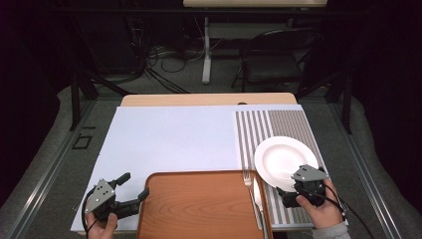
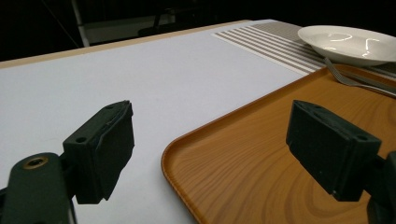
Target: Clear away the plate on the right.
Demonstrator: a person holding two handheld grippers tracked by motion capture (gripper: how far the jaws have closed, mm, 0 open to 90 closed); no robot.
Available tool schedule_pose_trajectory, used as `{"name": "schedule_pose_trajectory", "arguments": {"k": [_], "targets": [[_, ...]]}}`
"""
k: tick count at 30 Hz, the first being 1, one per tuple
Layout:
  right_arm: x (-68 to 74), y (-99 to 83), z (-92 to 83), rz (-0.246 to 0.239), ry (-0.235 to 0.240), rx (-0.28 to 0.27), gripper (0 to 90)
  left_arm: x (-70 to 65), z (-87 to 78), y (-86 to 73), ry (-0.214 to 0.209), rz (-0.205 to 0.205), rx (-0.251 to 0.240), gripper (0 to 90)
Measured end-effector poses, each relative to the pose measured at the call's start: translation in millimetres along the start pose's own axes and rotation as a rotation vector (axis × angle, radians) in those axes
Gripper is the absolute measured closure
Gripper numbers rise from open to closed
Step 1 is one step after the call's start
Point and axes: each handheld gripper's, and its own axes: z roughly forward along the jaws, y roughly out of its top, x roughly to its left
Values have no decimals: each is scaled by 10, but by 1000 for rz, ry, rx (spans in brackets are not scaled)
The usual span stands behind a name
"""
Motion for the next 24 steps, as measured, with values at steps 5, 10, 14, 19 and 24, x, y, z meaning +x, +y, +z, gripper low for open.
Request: {"name": "schedule_pose_trajectory", "arguments": {"k": [5,10,14,19,24], "targets": [[12,-51,61,-20,6,25,0,3,4,2,-3,5,5,153],[-8,-125,143,-40,-19,68,0,5,-2,0,1,0,-3,153],[-14,-181,192,-41,-18,98,0,2,0,0,-1,0,-1,153],[-32,-223,241,-63,-33,115,0,2,0,0,-1,-1,0,153],[-66,-253,252,-55,-61,120,0,2,2,0,-2,0,0,153]]}}
